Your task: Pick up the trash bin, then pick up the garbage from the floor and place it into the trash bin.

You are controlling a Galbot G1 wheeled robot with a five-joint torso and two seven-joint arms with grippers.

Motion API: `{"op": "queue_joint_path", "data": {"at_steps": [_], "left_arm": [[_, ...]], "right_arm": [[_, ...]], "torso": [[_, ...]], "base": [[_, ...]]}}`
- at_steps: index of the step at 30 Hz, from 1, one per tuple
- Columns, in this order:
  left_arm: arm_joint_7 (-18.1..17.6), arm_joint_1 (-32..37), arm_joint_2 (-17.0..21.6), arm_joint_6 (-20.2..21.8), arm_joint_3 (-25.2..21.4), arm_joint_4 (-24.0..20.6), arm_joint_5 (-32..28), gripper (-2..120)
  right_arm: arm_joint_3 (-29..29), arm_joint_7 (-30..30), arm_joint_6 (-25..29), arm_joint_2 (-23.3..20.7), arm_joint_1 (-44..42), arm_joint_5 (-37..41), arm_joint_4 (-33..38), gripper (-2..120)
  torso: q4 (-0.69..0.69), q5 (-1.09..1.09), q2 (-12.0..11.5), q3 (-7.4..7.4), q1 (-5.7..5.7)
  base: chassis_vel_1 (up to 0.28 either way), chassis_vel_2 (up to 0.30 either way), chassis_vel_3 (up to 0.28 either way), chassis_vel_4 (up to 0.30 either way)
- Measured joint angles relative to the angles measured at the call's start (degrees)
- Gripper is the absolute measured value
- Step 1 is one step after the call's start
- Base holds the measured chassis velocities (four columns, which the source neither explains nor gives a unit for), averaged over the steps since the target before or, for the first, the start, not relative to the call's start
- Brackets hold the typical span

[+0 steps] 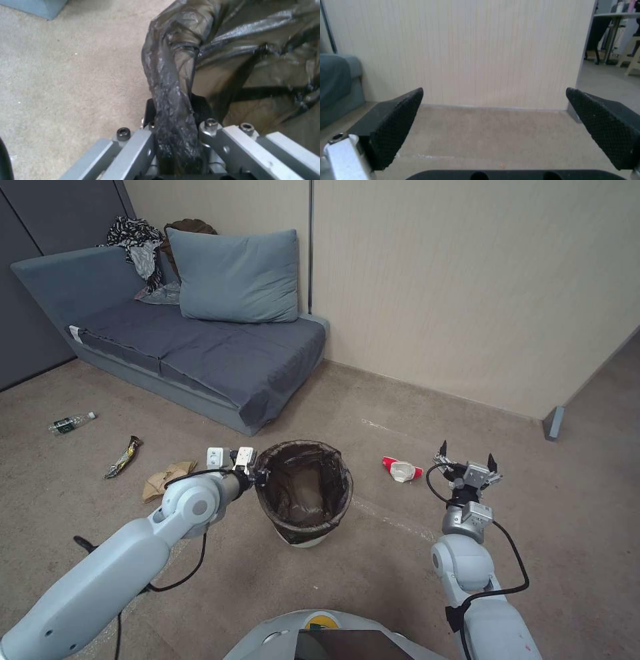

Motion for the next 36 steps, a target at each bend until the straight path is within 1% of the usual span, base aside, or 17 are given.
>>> {"op": "queue_joint_path", "data": {"at_steps": [1,3,4,5,7,11,16,20,23,28,30,36], "left_arm": [[0.1,1.1,0.3,-0.1,-1.1,-1.4,0.3,5],[0.2,1.5,0.4,-0.1,-1.4,-1.9,0.4,5],[0.7,2.7,0.8,-0.3,-2.3,-3.4,0.9,5],[0.7,2.7,0.8,-0.3,-2.3,-3.4,0.9,5],[1.0,3.9,1.4,-0.5,-3.4,-5.6,1.3,5],[1.0,5.2,1.6,-0.7,-4.0,-7.8,1.8,5],[1.5,6.4,2.1,-0.8,-5.0,-9.3,2.2,5],[2.7,7.8,3.7,-1.0,-6.7,-10.8,2.4,5],[4.4,9.6,5.0,-1.6,-9.1,-12.5,3.1,5],[5.0,11.0,5.2,-1.9,-10.7,-13.7,4.0,5],[5.2,12.5,4.6,-2.0,-12.3,-14.6,5.6,5],[5.2,14.1,3.4,-2.0,-13.9,-15.4,6.6,5]], "right_arm": [[-0.1,0.0,-0.1,-0.1,0.1,0.1,-0.2,100],[-0.1,0.0,-0.1,-0.2,0.1,0.1,-0.3,100],[0.0,0.0,-0.1,-0.4,0.2,0.2,-0.4,100],[0.0,0.0,-0.1,-0.4,0.2,0.2,-0.4,100],[-0.1,0.0,-0.1,-0.6,0.2,0.3,-0.6,100],[0.0,0.0,-0.1,-1.0,0.2,0.6,-0.6,100],[0.0,0.0,-0.1,-1.3,0.2,0.8,-0.6,100],[0.0,-0.1,-0.1,-1.5,0.2,0.8,-0.8,100],[-0.2,-0.1,0.0,-1.4,0.3,0.8,-1.2,100],[-0.2,-0.2,0.1,-1.4,0.3,0.7,-1.2,100],[0.2,-0.3,0.3,-1.4,0.1,0.7,-1.2,100],[1.1,-0.3,0.7,-1.5,-0.5,0.7,-0.8,100]], "torso": [[-0.03,0.1,0.0,0.0,0.0],[-0.03,0.09,0.0,0.0,0.0],[-0.03,0.02,0.0,0.0,0.0],[-0.03,0.02,0.0,0.0,0.0],[-0.02,0.06,0.0,0.0,0.0],[-0.03,0.05,0.0,0.0,0.0],[-0.03,0.05,0.0,0.0,0.0],[-0.02,0.04,0.0,0.0,0.0],[-0.02,0.05,0.0,0.0,0.0],[-0.02,0.05,0.0,0.0,0.0],[-0.02,0.05,0.0,0.01,0.0],[-0.02,0.05,0.0,0.01,0.0]], "base": [[0.0,0.0,0.0,0.0],[0.0,0.0,0.0,0.0],[0.0,0.0,0.0,0.0],[0.0,0.0,0.0,0.0],[0.0,0.0,0.0,0.0],[0.0,0.0,0.0,0.0],[0.0,0.0,0.0,0.0],[0.0,0.0,0.0,0.0],[0.0,0.0,0.0,0.0],[0.0,0.0,0.0,0.0],[0.0,0.0,0.0,0.0],[0.0,0.0,0.0,0.0]]}}
